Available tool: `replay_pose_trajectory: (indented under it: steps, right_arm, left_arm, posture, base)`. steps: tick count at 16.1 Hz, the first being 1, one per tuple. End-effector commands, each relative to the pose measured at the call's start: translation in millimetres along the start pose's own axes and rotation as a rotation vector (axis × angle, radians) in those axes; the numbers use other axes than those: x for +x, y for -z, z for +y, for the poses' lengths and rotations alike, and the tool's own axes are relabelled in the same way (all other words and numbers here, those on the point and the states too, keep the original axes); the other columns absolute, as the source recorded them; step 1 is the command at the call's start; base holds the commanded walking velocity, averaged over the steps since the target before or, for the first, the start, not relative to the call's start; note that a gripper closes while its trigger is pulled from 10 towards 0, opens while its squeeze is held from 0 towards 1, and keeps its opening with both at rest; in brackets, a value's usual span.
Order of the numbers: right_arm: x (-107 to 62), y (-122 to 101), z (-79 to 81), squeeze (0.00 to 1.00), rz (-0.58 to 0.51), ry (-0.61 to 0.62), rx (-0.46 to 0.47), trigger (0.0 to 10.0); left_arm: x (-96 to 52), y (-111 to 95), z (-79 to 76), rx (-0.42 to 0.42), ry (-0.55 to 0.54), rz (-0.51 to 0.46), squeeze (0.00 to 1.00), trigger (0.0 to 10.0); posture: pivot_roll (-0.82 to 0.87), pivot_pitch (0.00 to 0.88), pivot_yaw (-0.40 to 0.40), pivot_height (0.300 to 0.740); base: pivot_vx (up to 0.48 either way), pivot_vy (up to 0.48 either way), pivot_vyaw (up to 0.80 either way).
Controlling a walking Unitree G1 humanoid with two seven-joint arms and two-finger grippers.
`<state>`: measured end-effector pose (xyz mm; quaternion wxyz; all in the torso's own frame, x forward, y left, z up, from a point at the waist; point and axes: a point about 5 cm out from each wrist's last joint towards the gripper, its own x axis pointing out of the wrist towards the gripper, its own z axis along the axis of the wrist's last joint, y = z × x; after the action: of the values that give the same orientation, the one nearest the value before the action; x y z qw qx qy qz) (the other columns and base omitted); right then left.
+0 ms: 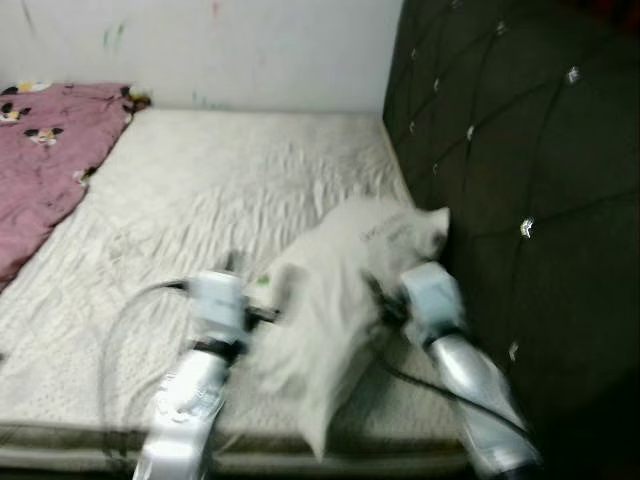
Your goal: Clean up the room
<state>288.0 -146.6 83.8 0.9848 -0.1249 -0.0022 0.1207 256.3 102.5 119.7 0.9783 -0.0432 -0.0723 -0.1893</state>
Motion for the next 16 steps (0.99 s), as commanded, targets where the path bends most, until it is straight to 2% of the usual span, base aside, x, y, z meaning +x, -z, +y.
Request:
replay_pose_trajectory:
  steps: [1,6,8,10,14,16]
  right_arm:
    - [6.6,-11,12.6,0.00,-0.042,-0.038,0.020,10.0]
    - [6.4,-11,13.1,0.00,-0.039,-0.050,0.007,10.0]
    - [5.8,-13,16.6,0.00,-0.054,-0.066,-0.016,10.0]
    - [5.9,-12,14.4,0.00,-0.052,-0.055,0.007,10.0]
    - [9.1,-20,7.6,0.00,-0.058,-0.013,0.070,10.0]
    - [9.4,-23,6.2,0.00,-0.049,0.010,0.112,10.0]
  left_arm:
    - [-7.1,3,14.0,0.032,-0.050,0.027,0.00,10.0]
    - [-6.4,4,14.9,0.032,-0.070,0.027,0.00,10.0]
    - [-6.2,3,15.1,0.022,-0.074,0.019,0.00,10.0]
    - [-6.5,2,15.7,0.022,-0.079,0.018,0.00,10.0]
    - [-10.9,-1,27.7,0.073,-0.142,0.031,0.00,10.0]
    - [-18.8,-4,41.9,0.119,-0.210,0.041,0.00,10.0]
  posture:
    - [-0.07,0.013,-0.030,0.740]
    - [-0.07,0.017,-0.032,0.740]
    - [-0.07,0.018,-0.034,0.740]
    - [-0.07,0.019,-0.033,0.740]
    - [-0.05,0.048,-0.046,0.740]
    - [-0.03,0.083,-0.050,0.740]
  base:
    - [0.000,0.000,0.00]
    - [0.000,0.000,0.00]
    - [0.000,0.000,0.80]
    - [0.000,0.000,0.40]
    - [0.000,0.000,0.00]
    - [0.000,0.000,0.00]
